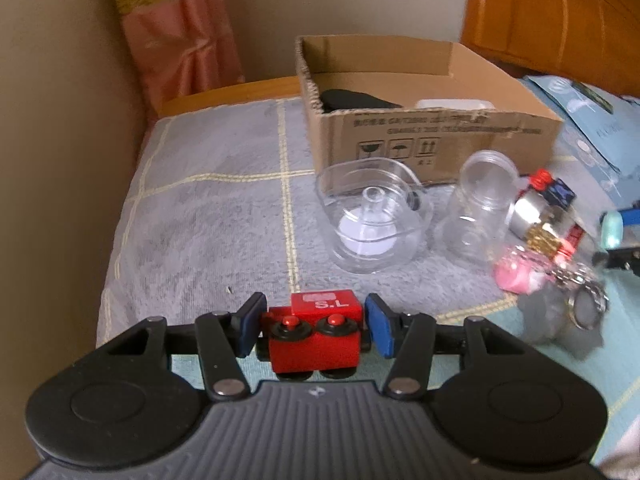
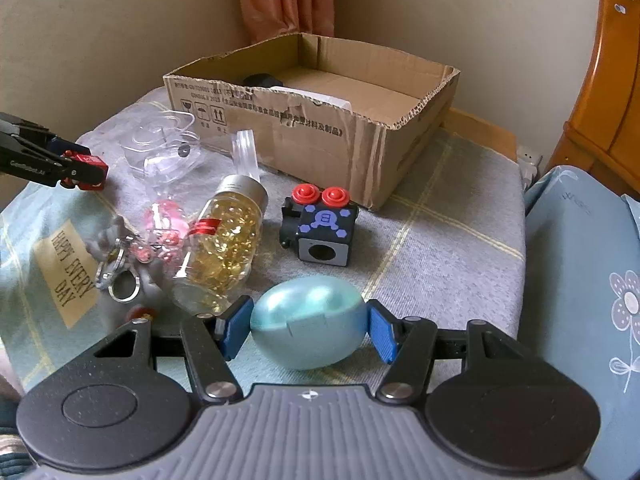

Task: Organize rigid objects
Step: 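Grasp red toy train with left gripper while right gripper grasps light blue case, then carry train and blue case into the cardboard box and open both grippers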

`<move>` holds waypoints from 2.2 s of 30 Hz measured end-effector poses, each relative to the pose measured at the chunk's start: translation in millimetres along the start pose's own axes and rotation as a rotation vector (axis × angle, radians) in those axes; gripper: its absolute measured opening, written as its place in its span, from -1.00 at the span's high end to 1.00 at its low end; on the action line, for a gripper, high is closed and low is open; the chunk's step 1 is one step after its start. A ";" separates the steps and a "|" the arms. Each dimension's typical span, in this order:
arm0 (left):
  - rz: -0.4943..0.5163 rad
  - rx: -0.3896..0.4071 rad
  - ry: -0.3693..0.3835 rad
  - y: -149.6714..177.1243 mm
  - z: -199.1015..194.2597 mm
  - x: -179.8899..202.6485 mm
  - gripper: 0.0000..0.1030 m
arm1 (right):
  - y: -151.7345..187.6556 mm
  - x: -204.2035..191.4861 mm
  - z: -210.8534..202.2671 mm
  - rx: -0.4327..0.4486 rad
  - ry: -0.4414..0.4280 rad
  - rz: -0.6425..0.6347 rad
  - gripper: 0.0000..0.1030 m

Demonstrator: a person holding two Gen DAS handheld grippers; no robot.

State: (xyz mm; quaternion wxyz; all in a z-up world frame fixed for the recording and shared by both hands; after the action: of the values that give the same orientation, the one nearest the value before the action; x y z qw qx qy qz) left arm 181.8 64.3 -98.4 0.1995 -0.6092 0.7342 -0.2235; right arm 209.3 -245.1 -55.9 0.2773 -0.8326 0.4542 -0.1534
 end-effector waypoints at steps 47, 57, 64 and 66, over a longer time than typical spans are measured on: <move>0.190 0.235 0.024 -136.9 -15.6 37.2 -0.93 | -170.9 18.5 -9.3 0.100 0.019 0.004 -0.28; 0.175 0.240 0.023 -111.9 -19.4 23.5 -0.93 | -210.0 31.8 29.3 0.112 0.100 0.102 -0.97; 0.148 0.252 0.039 -105.0 -31.2 19.4 -0.93 | -202.0 31.1 7.5 0.135 0.130 0.121 -1.00; 0.141 0.253 0.050 -101.2 -35.7 21.4 -0.93 | -194.4 28.1 -1.3 0.139 0.132 0.124 -1.00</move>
State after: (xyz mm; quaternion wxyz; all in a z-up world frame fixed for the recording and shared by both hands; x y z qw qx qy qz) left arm 239.3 30.4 -11.7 0.2717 -0.5202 0.7460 -0.3148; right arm 354.3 -184.8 62.2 0.3127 -0.7698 0.5102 -0.2219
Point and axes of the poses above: each gripper's, at about its wrist camera, not at the fingertips, and z roughly the way its jaws point, x to its right, y to its underside, the point moved 6 cm from there along z, roughly the way its jaws point, and after that the axes turned 2 degrees about -x, right-handed, at the moved point
